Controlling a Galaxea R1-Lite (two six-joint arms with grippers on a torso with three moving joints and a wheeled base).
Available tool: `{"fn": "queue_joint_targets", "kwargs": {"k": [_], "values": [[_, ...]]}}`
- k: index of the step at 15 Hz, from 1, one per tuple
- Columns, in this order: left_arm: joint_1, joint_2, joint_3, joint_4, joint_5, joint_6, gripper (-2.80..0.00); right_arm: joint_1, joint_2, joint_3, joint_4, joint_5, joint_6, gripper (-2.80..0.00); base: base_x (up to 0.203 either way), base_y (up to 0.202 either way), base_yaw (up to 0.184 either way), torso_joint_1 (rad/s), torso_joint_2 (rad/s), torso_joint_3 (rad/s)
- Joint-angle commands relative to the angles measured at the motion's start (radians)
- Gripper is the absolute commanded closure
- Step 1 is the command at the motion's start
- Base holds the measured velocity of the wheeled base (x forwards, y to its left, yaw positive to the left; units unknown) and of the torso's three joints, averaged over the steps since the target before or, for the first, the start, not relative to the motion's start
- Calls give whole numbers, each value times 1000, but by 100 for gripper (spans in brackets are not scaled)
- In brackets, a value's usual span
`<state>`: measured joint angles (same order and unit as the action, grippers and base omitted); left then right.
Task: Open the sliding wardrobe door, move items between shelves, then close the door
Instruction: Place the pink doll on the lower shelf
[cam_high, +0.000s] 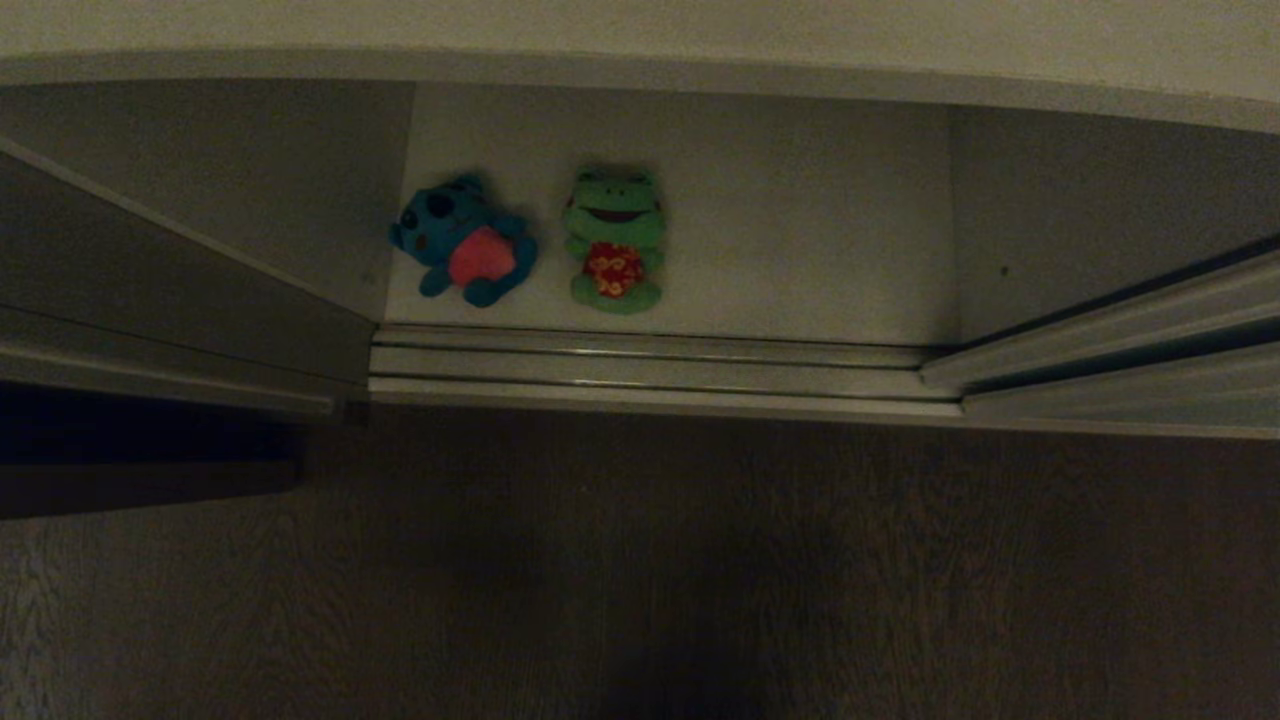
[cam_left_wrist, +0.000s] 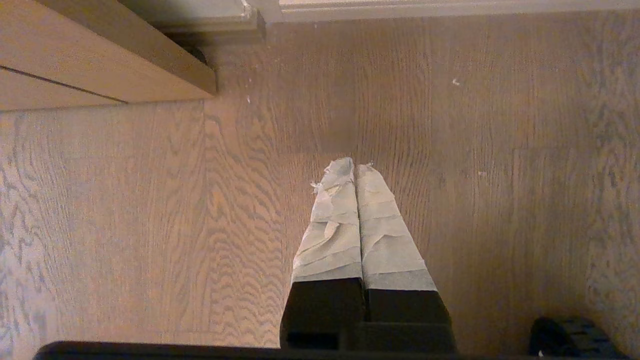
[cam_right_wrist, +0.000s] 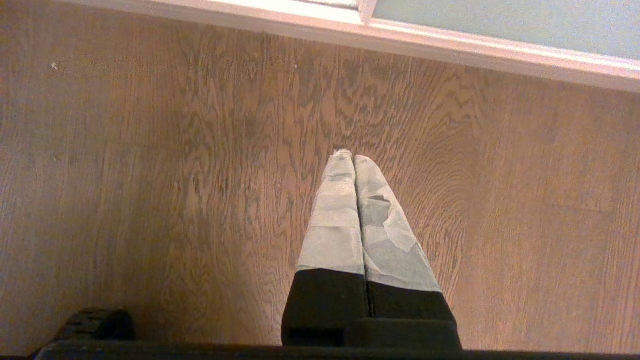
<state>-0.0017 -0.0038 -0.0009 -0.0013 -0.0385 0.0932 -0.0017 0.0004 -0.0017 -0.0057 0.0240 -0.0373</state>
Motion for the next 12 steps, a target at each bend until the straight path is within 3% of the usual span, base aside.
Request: {"fn": "queue_joint_targets", "kwargs": {"k": [1,12], "values": [[0,4,1,0,0,-5,0,0,-2,0,-1,1,0,0,0,0,0,2,6,129],[0,4,1,-2,15,-27,0,0,-2,0,-2,1,0,0,0,0,0,1,2,194]]}}
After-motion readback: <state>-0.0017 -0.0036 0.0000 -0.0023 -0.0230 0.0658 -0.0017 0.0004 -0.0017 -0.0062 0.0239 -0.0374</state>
